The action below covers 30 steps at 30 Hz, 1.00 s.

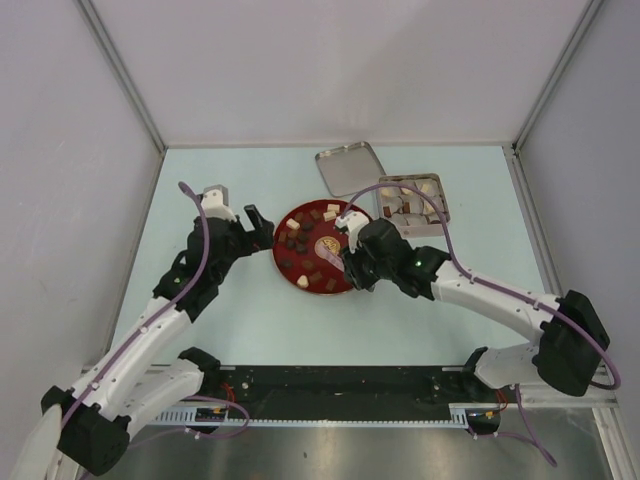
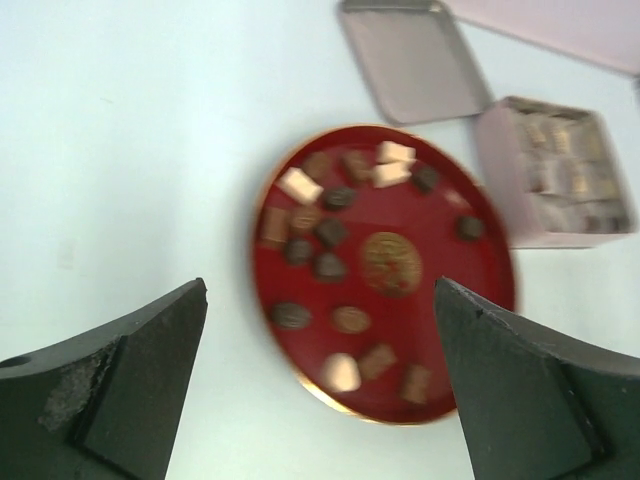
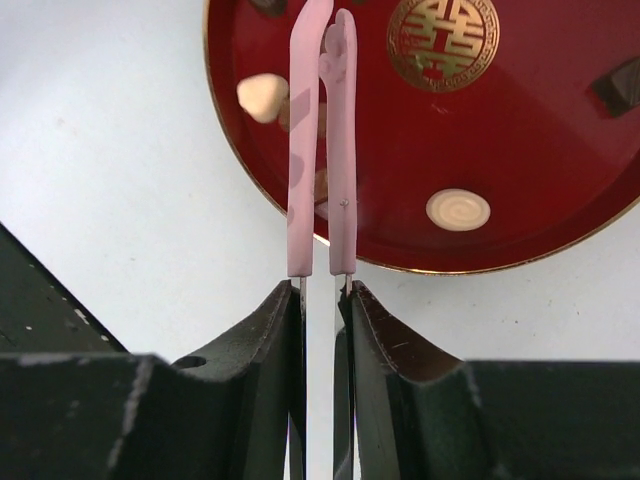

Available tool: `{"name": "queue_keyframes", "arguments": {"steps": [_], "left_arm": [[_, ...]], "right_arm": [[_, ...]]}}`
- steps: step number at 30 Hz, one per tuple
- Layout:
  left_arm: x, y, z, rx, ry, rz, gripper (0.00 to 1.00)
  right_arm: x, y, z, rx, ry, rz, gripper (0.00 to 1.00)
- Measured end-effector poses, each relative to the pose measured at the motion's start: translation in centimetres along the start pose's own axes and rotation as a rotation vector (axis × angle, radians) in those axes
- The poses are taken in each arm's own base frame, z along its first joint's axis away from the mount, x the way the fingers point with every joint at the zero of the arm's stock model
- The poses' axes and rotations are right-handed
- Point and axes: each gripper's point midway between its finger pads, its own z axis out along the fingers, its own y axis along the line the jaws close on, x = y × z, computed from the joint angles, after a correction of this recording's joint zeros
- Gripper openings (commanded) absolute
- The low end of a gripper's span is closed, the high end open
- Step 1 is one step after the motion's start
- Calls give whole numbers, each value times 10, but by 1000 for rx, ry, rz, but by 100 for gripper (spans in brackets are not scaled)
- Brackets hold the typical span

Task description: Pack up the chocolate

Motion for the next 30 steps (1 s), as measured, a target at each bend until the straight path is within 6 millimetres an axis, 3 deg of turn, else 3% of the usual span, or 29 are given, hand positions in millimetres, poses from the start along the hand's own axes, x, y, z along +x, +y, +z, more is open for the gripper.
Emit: {"name": "queue_keyframes", "arguments": {"steps": [7,14,20,30], "left_arm": [[-11,38,-14,-110,-48,230,100],[5,70,-18,-207,-40,350,100],[0,78,-20,-253,-62,379,100],[-10,81,-24,-274,-99,379,100]], "right_arm": [[10,-4,21,15,134,-27,32],[11,-9,46,16,216,-62,36],[15,-13,65,13,275,-113,39],[15,-14,77,-8,315,-195,45]]}}
